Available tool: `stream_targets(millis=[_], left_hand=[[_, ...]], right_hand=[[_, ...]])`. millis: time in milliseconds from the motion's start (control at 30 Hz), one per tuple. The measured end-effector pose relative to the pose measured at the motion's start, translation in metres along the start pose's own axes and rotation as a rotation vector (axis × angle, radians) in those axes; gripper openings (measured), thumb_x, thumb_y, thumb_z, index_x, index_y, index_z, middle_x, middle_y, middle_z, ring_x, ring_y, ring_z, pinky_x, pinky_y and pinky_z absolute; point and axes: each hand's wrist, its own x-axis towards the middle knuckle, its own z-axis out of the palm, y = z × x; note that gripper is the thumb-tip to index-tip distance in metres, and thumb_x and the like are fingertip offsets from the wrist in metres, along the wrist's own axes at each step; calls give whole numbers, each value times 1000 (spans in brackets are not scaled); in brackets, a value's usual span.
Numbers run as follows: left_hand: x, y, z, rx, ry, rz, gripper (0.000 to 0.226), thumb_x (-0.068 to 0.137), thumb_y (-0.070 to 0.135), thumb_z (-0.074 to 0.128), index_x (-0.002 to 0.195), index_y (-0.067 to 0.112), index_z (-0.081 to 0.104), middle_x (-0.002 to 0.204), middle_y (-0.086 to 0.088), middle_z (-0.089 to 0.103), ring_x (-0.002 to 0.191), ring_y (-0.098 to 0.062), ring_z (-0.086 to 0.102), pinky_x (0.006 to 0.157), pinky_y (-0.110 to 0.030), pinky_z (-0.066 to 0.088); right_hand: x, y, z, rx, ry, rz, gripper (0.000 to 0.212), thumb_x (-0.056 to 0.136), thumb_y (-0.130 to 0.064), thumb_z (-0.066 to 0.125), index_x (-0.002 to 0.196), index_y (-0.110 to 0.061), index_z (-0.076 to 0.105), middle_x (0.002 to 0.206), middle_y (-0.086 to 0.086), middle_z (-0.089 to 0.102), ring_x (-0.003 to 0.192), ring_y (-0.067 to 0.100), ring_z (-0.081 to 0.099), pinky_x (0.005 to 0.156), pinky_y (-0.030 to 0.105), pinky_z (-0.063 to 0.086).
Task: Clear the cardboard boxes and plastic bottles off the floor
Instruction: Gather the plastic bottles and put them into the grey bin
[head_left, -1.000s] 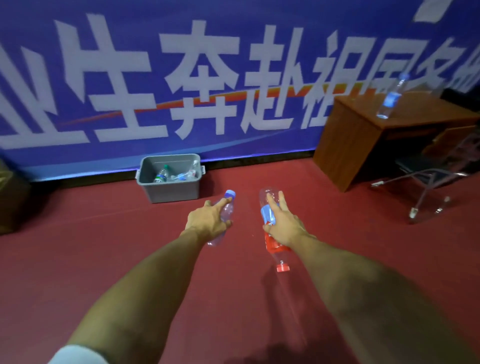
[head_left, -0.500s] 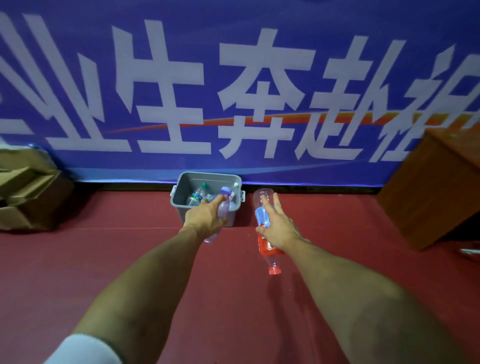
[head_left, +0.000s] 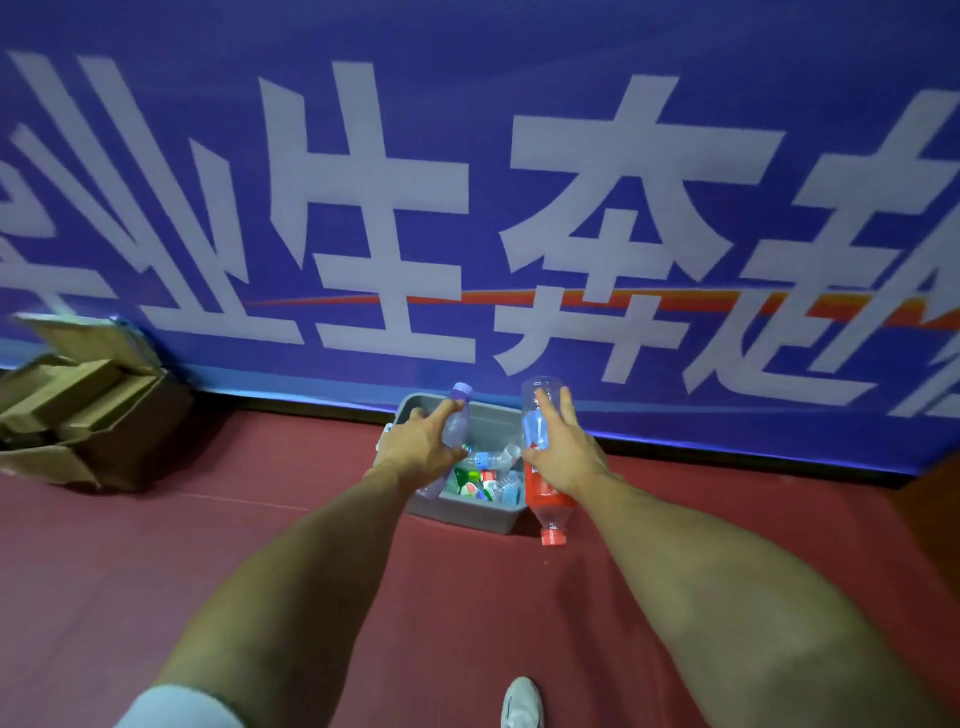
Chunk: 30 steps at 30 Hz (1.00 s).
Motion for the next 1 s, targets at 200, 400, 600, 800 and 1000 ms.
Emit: stream_targets(millis=[200,400,600,800,1000], left_hand=[[82,6,-26,-95,-14,43,70,87,50,66,147,47,30,123,-9,56,109,-33,60,89,-40,50],[160,-12,-46,-108,-3,30,73,87,44,66,149,47,27,120,-10,54,105,-38,61,89,-44,51],[229,-33,-53,-155,-12,97,75,87,48,66,149,49,24,133,-11,54,110,-40,60,92,-47,51],[291,-41,-60,-201,-147,161,88,82,59,66,152,55,13,157,-7,33,133,-37,46,106,-52,43],[317,-57,-57,-86,-172,168,83,88,61,61,154,53,11,166,-6,13,151,-31,14,112,-59,35]], right_hand=[[100,-15,-32,-38,-21,-8,88,97,-30,64,160,-38,3,166,-5,-18,136,37,47,99,39,45],[179,-42,-34,27,-31,2,88,96,-31,65,159,-38,5,167,-6,-15,135,41,46,103,42,44],[230,-56,-27,39,42,78,94,96,-35,65,159,-36,-4,167,-1,-14,134,44,46,103,47,45],[275,-69,-18,50,34,176,89,97,-50,57,156,-44,-9,166,8,-19,133,48,45,99,48,46],[292,-58,-10,-72,45,250,73,97,-47,56,157,-38,15,163,11,12,141,38,30,105,49,40]])
